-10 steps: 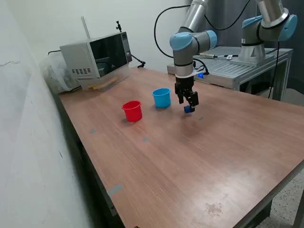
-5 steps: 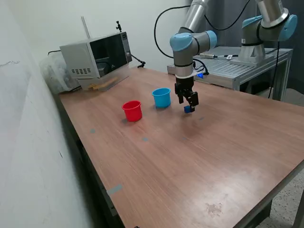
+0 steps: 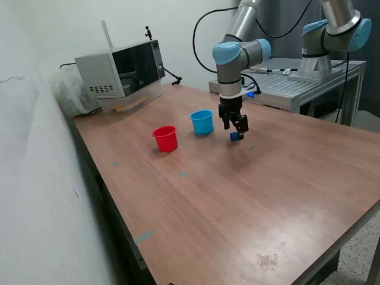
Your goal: Place red objects in the red bin, and blue objects in the blue bin.
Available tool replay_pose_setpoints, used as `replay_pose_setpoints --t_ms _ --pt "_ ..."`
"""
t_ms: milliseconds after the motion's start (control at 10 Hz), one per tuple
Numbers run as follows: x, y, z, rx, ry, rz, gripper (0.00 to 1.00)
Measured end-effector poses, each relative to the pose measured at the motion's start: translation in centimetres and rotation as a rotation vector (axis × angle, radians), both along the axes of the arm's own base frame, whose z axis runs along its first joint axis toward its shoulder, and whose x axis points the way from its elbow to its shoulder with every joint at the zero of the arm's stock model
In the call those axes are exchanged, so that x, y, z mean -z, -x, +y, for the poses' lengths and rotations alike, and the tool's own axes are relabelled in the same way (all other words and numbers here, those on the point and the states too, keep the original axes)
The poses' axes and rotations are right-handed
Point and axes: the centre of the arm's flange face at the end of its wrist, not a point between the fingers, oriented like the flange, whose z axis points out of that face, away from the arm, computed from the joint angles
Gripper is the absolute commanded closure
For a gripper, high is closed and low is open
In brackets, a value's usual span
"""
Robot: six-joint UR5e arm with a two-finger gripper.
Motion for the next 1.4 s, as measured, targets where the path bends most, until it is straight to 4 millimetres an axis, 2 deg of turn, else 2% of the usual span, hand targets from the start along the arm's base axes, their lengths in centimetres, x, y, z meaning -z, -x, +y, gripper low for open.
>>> replay_pose_setpoints --t_ms 800,900,1400 --pt "0.16 -0.25 -0.04 -0.001 0.001 -0.005 0.00" --pt "0.14 -0.25 -0.06 -0.002 0.001 -0.005 1.00" --pt "0.07 -0.17 -0.08 -0.002 0.002 -0.002 1.00"
